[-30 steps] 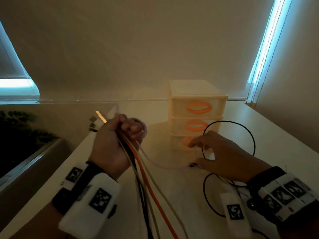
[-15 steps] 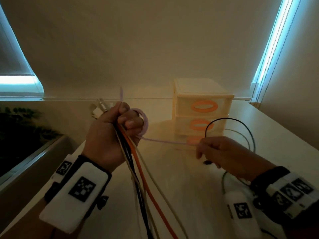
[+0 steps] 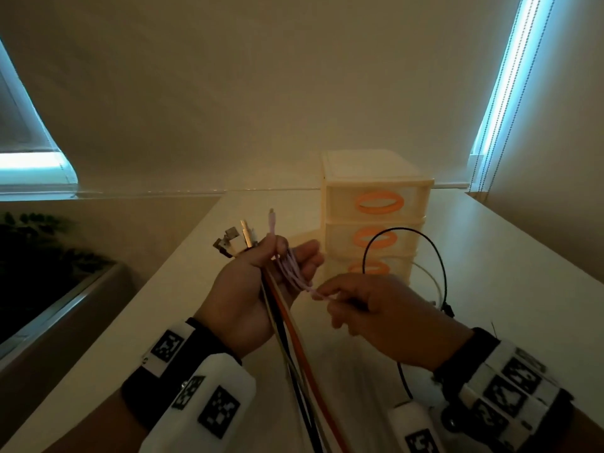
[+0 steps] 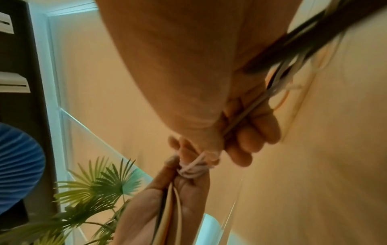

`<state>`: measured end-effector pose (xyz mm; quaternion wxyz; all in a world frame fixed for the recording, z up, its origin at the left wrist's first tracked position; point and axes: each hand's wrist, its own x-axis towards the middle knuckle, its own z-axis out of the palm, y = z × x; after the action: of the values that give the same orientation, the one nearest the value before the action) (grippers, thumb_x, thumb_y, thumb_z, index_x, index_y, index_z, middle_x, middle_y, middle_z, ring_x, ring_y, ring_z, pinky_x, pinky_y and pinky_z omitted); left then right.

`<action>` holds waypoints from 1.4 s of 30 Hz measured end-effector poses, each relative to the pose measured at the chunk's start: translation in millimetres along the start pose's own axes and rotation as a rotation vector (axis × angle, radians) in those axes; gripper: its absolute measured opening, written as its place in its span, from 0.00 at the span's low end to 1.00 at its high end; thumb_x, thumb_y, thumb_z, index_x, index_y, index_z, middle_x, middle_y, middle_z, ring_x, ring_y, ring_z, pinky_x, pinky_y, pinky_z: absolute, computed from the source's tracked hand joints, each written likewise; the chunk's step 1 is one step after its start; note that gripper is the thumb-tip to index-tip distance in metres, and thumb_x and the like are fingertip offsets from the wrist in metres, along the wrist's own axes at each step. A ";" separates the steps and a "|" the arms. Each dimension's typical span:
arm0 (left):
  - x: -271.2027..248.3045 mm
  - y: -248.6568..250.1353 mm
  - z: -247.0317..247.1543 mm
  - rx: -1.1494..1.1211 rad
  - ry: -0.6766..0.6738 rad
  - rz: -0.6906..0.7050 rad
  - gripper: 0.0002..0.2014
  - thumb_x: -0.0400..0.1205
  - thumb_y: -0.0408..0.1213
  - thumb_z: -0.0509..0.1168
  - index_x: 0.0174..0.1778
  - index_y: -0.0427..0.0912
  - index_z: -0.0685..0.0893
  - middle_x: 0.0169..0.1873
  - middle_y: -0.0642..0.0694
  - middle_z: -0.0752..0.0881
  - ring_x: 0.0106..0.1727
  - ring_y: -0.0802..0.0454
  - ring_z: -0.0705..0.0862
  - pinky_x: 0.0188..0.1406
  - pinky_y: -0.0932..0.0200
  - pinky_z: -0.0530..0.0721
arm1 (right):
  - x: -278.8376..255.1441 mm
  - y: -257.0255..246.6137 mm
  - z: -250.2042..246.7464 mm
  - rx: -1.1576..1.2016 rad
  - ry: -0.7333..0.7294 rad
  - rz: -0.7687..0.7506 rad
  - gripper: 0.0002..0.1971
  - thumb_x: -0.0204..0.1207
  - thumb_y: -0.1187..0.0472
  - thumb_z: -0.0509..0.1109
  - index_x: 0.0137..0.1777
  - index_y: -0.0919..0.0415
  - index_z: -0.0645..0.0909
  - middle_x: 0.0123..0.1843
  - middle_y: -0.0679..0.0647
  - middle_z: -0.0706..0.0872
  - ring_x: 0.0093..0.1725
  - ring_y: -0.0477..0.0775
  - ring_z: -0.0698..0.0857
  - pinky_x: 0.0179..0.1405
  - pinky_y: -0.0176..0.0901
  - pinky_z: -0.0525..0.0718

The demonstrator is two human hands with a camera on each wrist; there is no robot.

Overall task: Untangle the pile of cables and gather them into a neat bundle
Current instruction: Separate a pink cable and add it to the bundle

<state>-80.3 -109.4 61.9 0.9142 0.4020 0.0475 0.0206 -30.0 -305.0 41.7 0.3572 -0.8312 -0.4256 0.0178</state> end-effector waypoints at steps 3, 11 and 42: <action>4.4 -0.3 -6.4 -0.118 0.037 -0.006 0.19 0.91 0.46 0.57 0.38 0.39 0.77 0.36 0.43 0.81 0.40 0.43 0.84 0.41 0.54 0.85 | 4.0 13.3 -2.4 -0.150 0.047 0.055 0.09 0.84 0.47 0.68 0.47 0.48 0.85 0.38 0.49 0.87 0.37 0.47 0.84 0.39 0.42 0.82; 9.0 9.8 -14.5 -0.164 -0.024 0.072 0.18 0.92 0.45 0.54 0.39 0.40 0.75 0.33 0.45 0.75 0.35 0.47 0.78 0.46 0.57 0.73 | 1.5 28.7 -14.4 -0.009 0.057 0.092 0.04 0.82 0.50 0.69 0.47 0.44 0.86 0.41 0.44 0.88 0.42 0.45 0.86 0.46 0.40 0.86; -1.2 11.2 -7.6 -0.007 -0.314 0.132 0.19 0.91 0.44 0.51 0.37 0.41 0.74 0.29 0.45 0.71 0.34 0.46 0.75 0.38 0.56 0.79 | 19.1 20.9 -22.8 -0.021 0.733 -0.156 0.05 0.83 0.65 0.69 0.52 0.59 0.87 0.44 0.50 0.86 0.46 0.38 0.85 0.44 0.20 0.79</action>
<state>-82.2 -96.3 65.2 0.9084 0.3993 -0.1227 0.0176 4.3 -312.4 51.2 0.4774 -0.7513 -0.3315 -0.3125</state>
